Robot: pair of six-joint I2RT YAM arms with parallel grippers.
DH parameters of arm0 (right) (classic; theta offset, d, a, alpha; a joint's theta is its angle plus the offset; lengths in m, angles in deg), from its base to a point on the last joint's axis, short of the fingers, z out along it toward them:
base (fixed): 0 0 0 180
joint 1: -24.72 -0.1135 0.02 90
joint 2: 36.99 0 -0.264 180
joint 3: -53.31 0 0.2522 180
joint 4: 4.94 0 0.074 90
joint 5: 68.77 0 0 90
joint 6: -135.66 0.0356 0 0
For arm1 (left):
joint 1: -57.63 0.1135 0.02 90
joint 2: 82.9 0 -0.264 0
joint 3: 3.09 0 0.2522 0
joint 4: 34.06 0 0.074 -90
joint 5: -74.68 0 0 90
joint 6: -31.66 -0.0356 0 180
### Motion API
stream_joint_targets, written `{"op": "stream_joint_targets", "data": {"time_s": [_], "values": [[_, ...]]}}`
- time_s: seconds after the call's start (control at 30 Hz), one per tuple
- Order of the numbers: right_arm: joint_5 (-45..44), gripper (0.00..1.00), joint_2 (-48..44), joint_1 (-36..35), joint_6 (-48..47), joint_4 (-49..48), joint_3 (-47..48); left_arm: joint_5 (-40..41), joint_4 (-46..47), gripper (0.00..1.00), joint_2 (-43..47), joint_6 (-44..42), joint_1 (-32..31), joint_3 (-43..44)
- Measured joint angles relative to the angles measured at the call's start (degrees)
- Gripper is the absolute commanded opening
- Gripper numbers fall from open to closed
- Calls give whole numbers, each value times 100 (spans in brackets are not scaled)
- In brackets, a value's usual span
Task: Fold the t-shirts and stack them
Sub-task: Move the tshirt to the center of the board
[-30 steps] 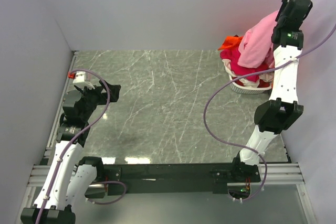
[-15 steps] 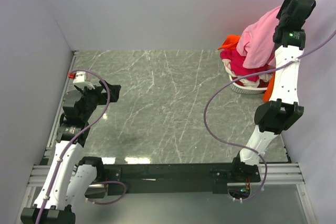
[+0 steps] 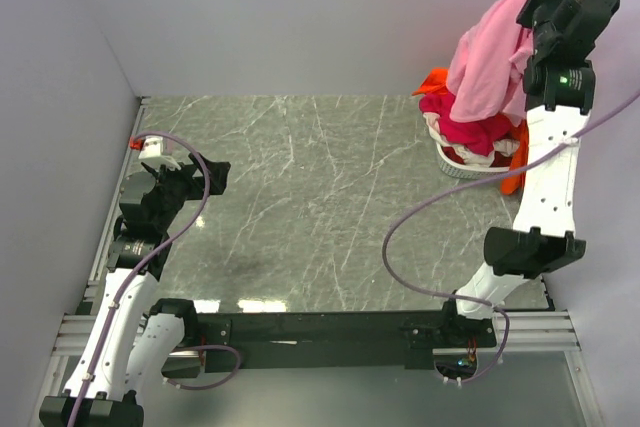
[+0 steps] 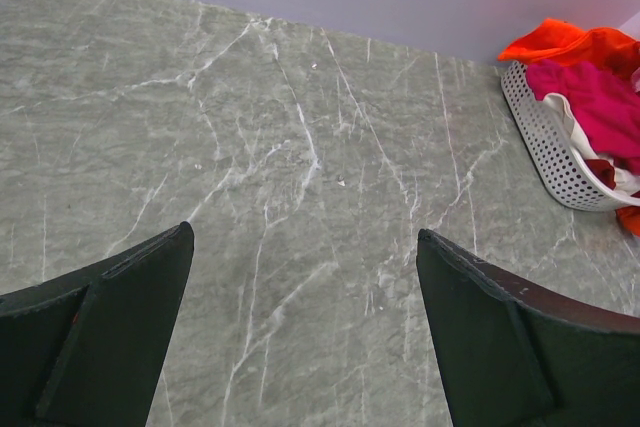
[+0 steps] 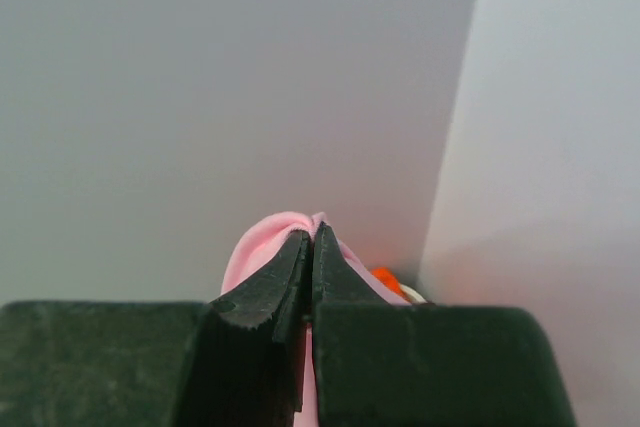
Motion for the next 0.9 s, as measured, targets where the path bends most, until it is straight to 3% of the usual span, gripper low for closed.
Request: {"op": "stream_joint_targets", "data": {"time_s": [0.47, 0.9], "values": [[396, 0, -918, -1882, -442, 42, -332, 0, 2, 99, 85, -7, -2, 0], [1683, 3, -815, -3252, -525, 208, -2422, -81, 66, 99, 223, -39, 0, -2]]}}
